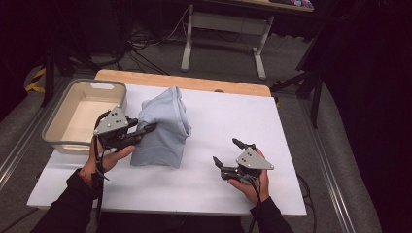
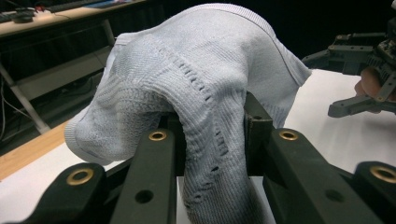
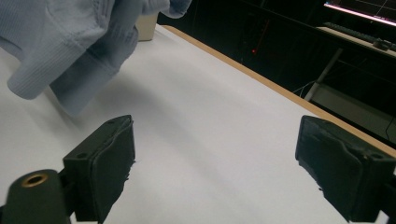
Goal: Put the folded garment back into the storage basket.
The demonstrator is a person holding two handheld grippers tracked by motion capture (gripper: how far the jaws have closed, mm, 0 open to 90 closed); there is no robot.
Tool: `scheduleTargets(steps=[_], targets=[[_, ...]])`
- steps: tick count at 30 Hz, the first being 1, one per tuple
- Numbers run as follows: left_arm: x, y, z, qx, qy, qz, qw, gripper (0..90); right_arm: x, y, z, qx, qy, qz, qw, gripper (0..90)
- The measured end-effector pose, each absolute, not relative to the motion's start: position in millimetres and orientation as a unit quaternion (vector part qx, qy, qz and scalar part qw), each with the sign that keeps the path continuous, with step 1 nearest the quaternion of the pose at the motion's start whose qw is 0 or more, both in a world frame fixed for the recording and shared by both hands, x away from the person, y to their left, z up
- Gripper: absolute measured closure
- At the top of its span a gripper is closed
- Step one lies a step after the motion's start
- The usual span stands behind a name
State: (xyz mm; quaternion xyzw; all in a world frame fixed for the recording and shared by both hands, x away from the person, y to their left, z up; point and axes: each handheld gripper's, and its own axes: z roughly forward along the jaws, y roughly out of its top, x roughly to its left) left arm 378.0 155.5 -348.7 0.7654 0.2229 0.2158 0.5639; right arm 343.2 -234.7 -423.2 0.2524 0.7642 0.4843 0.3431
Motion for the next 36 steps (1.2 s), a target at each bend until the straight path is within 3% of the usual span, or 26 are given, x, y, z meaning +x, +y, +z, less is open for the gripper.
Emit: scheduleTargets(steps=[36], targets=[[372.3,225.9,-309.3,0.75,0.275,0.273,0.536,71.7,344.0,-235.0,-423.8,0.258,0.765,0.479,0.345,12.0]])
